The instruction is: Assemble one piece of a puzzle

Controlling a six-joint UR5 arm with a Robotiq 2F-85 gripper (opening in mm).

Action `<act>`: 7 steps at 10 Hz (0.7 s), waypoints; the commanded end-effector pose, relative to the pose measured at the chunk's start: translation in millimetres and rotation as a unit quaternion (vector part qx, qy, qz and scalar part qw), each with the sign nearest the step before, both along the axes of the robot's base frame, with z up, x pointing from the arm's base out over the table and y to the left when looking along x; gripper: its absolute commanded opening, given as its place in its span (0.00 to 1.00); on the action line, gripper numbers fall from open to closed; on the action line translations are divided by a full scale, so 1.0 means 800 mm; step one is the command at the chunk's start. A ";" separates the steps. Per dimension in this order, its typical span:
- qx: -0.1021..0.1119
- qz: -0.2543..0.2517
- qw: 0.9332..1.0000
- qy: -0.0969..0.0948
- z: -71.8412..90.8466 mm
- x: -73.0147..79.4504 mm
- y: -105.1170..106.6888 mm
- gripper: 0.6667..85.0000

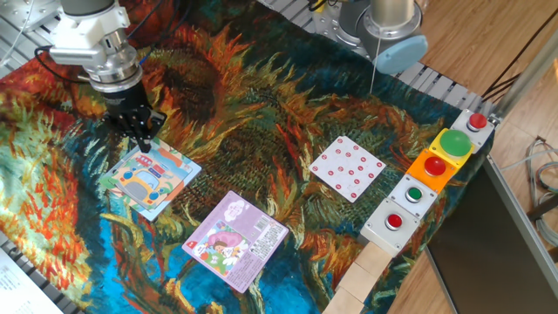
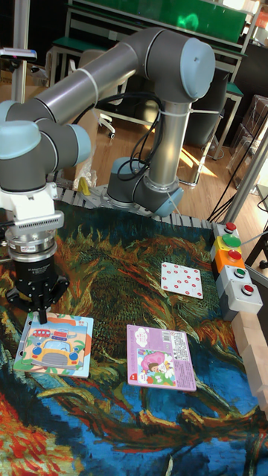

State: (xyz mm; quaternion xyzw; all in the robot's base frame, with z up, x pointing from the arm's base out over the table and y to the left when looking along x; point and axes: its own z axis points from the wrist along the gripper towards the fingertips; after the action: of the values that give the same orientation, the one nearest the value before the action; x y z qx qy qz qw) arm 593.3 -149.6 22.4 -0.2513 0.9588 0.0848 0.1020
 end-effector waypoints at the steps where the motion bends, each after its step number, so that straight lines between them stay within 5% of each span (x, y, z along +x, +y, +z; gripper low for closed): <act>1: -0.064 0.034 0.997 -0.008 0.004 0.004 -0.038 0.01; 2: -0.091 0.085 0.992 -0.025 0.004 0.011 -0.050 0.01; 3: -0.106 0.112 0.988 -0.020 0.003 0.006 -0.057 0.01; 5: -0.142 0.121 0.982 0.021 0.000 -0.019 -0.083 0.01; 6: -0.144 0.111 0.982 0.044 -0.001 -0.032 -0.087 0.01; 7: -0.149 0.109 0.982 0.047 -0.001 -0.034 -0.090 0.01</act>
State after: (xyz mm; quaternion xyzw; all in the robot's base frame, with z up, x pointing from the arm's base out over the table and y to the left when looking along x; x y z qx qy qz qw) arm 579.6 -205.0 19.9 -0.3556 0.9335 -0.0177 0.0433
